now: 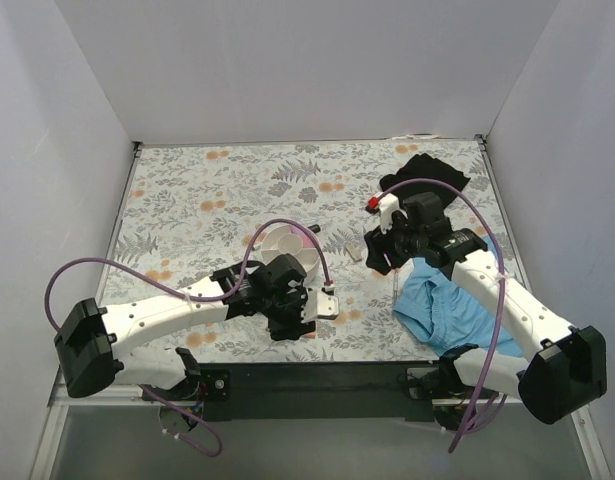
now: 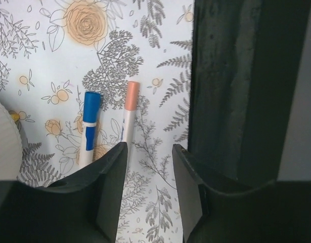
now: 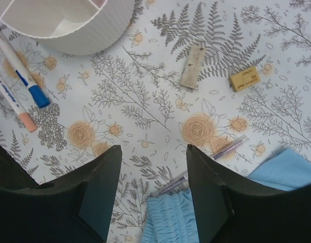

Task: Sort the stationery into containers
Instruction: Pick up the pen from the center of the board, then place the pen in the storage box, then pick up the pen from the center of the board, then place the pen in the storage box, then pick up the pen from the center of the board.

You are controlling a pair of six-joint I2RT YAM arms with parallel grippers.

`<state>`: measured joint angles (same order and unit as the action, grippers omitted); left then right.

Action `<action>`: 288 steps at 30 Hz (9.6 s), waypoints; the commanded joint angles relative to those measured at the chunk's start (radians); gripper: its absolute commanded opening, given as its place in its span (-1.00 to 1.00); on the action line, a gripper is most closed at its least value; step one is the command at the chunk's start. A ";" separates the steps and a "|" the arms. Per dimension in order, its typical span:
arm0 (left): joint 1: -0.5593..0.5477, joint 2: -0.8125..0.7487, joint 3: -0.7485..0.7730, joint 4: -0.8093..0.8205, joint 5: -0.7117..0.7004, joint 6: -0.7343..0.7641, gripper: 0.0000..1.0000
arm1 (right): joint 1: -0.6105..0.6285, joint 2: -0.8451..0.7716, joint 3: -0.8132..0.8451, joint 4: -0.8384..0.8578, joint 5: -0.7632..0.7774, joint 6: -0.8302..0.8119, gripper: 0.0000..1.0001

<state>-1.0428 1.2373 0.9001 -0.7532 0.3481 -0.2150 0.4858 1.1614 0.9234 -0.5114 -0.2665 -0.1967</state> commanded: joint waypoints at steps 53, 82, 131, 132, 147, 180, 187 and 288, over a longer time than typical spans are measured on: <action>0.142 -0.056 0.332 0.368 -0.077 -0.179 -1.00 | -0.245 -0.009 0.113 -0.062 -0.005 0.103 0.19; 0.610 0.136 -0.217 1.577 -0.164 -0.695 -1.00 | -0.253 0.193 0.249 -0.073 0.056 0.046 0.21; 0.394 -0.008 0.242 -0.257 0.331 0.356 0.66 | -0.231 0.109 0.161 -0.059 -0.063 -0.004 0.33; 0.353 -0.021 0.168 -0.185 0.301 0.347 0.68 | -0.233 0.100 0.140 -0.058 -0.065 -0.006 0.34; 0.135 0.146 0.011 0.089 0.161 0.172 -0.07 | -0.233 -0.032 -0.008 -0.052 -0.112 0.034 0.33; 0.125 0.307 -0.178 0.393 -0.034 0.135 -0.69 | -0.231 -0.075 -0.083 -0.027 -0.122 0.059 0.33; 0.127 0.196 -0.046 0.209 0.002 0.152 -1.00 | -0.234 -0.069 -0.051 -0.036 -0.093 0.060 0.32; 0.994 0.474 0.715 0.017 0.273 -0.061 0.36 | -0.250 0.319 0.264 -0.045 0.000 -0.026 0.32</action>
<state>-0.0902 1.5181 1.5517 -0.2417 0.4782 -0.4171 0.2359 1.4704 1.1545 -0.5884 -0.2405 -0.2344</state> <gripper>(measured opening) 0.724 0.658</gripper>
